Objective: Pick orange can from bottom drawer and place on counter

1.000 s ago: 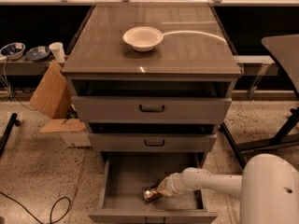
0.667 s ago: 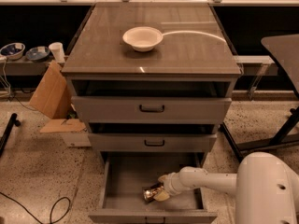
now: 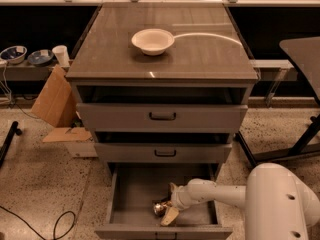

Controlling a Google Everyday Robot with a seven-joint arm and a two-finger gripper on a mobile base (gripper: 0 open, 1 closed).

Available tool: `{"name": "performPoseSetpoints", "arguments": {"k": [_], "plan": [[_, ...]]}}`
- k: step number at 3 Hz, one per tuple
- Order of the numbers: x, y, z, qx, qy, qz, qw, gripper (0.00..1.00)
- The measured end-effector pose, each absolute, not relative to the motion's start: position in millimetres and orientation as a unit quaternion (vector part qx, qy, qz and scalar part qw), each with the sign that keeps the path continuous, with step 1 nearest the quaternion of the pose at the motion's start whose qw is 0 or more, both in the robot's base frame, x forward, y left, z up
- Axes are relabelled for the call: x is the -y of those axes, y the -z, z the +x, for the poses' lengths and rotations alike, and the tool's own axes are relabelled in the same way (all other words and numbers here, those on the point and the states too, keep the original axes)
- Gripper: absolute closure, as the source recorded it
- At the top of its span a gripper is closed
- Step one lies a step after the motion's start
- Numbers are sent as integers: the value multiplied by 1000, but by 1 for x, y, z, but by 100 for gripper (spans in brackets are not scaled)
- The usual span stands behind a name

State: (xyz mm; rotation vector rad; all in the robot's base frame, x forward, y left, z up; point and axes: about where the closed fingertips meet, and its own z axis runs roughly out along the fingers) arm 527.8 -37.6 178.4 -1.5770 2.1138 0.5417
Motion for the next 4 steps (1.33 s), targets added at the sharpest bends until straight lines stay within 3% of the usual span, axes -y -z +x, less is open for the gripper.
{"name": "performPoseSetpoints", "arguments": {"k": [4], "plan": [[16, -170, 551, -775, -204, -550, 236, 0]]}}
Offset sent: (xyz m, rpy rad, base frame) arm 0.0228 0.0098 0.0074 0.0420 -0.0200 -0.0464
